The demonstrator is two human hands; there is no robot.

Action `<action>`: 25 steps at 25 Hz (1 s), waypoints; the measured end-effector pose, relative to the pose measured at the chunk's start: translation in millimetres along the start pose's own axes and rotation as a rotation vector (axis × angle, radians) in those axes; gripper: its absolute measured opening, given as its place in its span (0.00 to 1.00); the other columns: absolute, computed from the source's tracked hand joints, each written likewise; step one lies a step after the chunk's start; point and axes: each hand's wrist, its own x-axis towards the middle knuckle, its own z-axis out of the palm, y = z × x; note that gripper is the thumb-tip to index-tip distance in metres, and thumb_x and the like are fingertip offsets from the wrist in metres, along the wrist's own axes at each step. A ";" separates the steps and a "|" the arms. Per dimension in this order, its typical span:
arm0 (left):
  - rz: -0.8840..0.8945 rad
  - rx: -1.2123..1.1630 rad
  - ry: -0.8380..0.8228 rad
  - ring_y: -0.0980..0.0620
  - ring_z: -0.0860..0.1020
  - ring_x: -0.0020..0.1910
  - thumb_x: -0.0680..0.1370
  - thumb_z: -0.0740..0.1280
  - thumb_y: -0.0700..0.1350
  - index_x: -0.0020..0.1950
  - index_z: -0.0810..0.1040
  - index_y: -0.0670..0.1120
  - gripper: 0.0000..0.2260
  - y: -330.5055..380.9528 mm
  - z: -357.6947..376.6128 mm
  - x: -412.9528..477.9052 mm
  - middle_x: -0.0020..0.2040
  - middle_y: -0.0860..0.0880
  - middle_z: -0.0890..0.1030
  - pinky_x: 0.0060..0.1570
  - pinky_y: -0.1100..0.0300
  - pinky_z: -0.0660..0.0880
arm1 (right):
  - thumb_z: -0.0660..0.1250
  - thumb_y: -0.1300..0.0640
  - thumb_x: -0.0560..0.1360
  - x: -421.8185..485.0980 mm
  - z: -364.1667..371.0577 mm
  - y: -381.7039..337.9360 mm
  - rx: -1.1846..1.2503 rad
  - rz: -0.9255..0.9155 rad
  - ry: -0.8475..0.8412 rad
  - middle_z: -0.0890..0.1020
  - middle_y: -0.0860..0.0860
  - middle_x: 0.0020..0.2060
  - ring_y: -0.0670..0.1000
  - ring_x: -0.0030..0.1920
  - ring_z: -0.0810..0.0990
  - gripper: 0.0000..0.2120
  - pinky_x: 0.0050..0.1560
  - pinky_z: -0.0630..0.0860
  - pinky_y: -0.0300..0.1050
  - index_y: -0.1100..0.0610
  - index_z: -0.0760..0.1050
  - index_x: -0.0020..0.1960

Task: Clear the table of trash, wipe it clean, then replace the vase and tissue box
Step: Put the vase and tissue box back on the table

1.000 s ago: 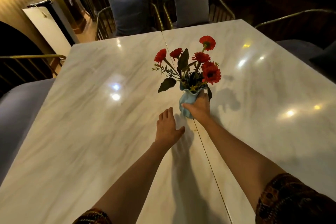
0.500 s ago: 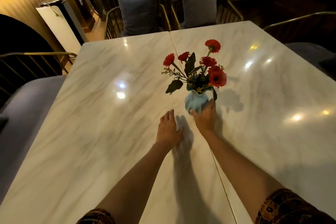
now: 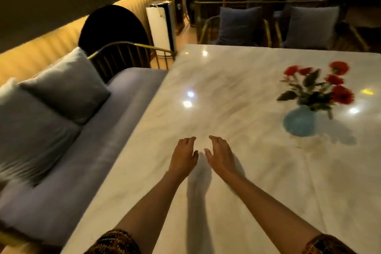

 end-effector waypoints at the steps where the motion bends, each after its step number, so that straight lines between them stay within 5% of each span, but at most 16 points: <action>1: -0.039 0.023 0.041 0.46 0.68 0.67 0.79 0.63 0.43 0.72 0.65 0.43 0.21 -34.3 -25.4 -19.0 0.67 0.44 0.73 0.63 0.56 0.69 | 0.67 0.55 0.76 -1.4 16.6 -35.2 -0.020 -0.114 -0.038 0.76 0.58 0.62 0.58 0.63 0.74 0.23 0.64 0.70 0.49 0.61 0.69 0.69; 7: -0.350 0.051 0.204 0.38 0.74 0.59 0.75 0.63 0.44 0.65 0.72 0.38 0.20 -258.6 -182.9 -155.9 0.59 0.37 0.76 0.58 0.50 0.70 | 0.71 0.54 0.68 -44.9 162.6 -279.6 -0.027 -0.549 -0.297 0.82 0.62 0.45 0.63 0.45 0.81 0.21 0.46 0.79 0.53 0.66 0.77 0.56; 9: -0.426 0.066 0.244 0.39 0.74 0.61 0.75 0.64 0.43 0.66 0.71 0.38 0.20 -319.4 -224.2 -205.0 0.61 0.38 0.76 0.60 0.53 0.68 | 0.69 0.51 0.68 -67.7 211.1 -343.0 0.001 -0.659 -0.365 0.82 0.62 0.48 0.63 0.48 0.82 0.23 0.47 0.80 0.53 0.66 0.77 0.57; 12: -0.630 0.119 0.322 0.43 0.72 0.63 0.76 0.64 0.42 0.68 0.69 0.42 0.20 -394.0 -281.5 -293.2 0.62 0.41 0.75 0.60 0.54 0.68 | 0.66 0.52 0.75 -114.7 267.7 -434.6 0.023 -0.774 -0.537 0.75 0.62 0.62 0.61 0.62 0.74 0.25 0.63 0.70 0.52 0.65 0.69 0.67; 18: -0.942 0.235 0.465 0.43 0.72 0.61 0.77 0.65 0.43 0.67 0.71 0.42 0.19 -458.6 -336.0 -436.5 0.59 0.42 0.76 0.56 0.51 0.71 | 0.65 0.52 0.76 -176.3 335.2 -542.4 0.031 -0.942 -0.762 0.74 0.58 0.62 0.59 0.64 0.71 0.23 0.63 0.69 0.52 0.60 0.67 0.67; 25: -1.245 0.220 0.661 0.42 0.69 0.63 0.73 0.67 0.42 0.68 0.68 0.43 0.23 -502.3 -357.3 -555.0 0.62 0.42 0.73 0.60 0.50 0.69 | 0.69 0.49 0.74 -251.3 409.6 -628.9 0.058 -1.093 -0.992 0.69 0.57 0.66 0.59 0.67 0.68 0.34 0.62 0.68 0.52 0.59 0.59 0.73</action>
